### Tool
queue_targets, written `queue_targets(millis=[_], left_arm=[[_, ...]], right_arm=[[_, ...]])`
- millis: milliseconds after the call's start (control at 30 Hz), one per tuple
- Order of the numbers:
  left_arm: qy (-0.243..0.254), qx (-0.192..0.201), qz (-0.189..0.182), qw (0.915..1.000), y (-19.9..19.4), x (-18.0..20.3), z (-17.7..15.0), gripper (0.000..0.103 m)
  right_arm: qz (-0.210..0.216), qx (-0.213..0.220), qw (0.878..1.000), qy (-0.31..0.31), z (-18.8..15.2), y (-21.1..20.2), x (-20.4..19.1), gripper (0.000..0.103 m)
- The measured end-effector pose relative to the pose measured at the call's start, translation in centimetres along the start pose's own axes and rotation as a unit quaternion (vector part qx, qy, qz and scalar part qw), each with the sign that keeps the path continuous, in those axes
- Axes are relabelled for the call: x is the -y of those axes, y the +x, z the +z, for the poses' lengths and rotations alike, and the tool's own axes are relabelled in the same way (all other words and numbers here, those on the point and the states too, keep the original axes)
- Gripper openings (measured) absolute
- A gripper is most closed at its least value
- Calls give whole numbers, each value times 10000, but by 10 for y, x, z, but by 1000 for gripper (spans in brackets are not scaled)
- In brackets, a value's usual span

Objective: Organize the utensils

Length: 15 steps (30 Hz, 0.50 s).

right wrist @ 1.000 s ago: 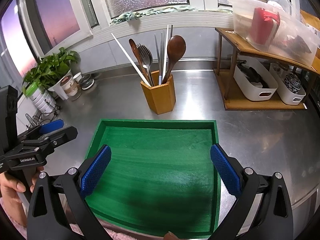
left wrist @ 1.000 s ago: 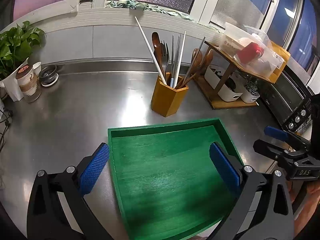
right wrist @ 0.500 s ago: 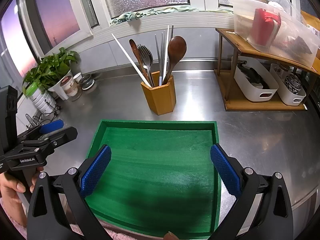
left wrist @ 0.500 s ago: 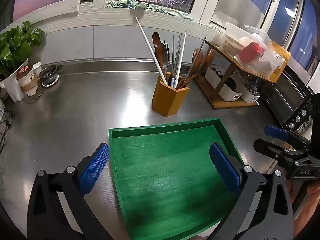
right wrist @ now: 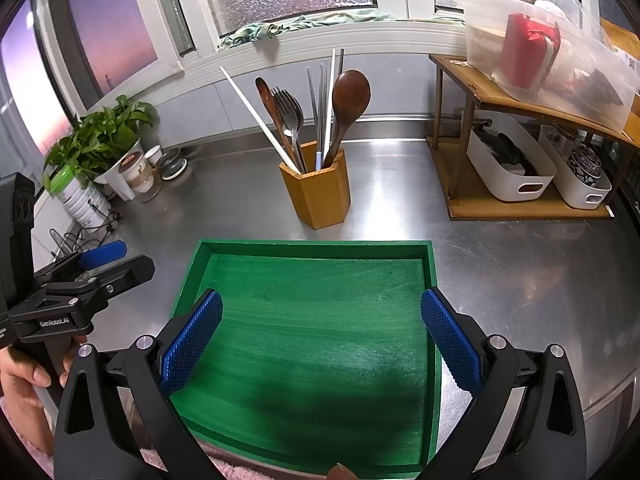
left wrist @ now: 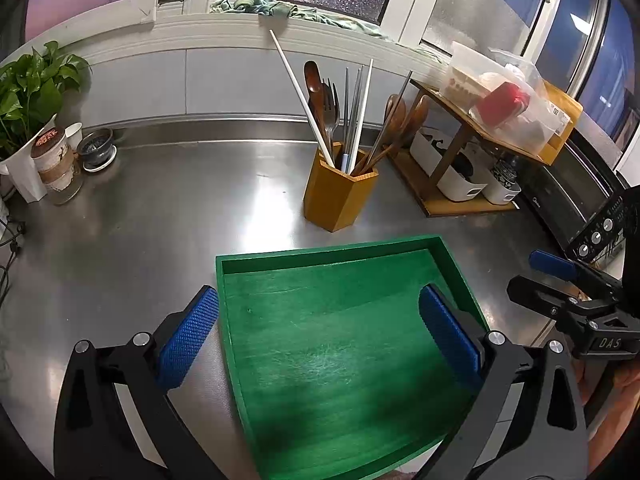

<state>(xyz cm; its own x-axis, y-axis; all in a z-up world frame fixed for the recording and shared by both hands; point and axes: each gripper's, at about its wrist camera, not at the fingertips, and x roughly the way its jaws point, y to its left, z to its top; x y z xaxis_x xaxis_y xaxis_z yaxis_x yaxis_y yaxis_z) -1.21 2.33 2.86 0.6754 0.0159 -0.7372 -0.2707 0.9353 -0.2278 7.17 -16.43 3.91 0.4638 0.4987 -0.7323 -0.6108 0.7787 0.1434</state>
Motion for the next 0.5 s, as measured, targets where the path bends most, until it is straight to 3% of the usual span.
queue_targets(millis=[500], left_arm=[[-3, 1, 9, 10000, 0, 1, 1, 95]], right_arm=[[-2, -4, 10000, 16, 0, 1, 3, 99]])
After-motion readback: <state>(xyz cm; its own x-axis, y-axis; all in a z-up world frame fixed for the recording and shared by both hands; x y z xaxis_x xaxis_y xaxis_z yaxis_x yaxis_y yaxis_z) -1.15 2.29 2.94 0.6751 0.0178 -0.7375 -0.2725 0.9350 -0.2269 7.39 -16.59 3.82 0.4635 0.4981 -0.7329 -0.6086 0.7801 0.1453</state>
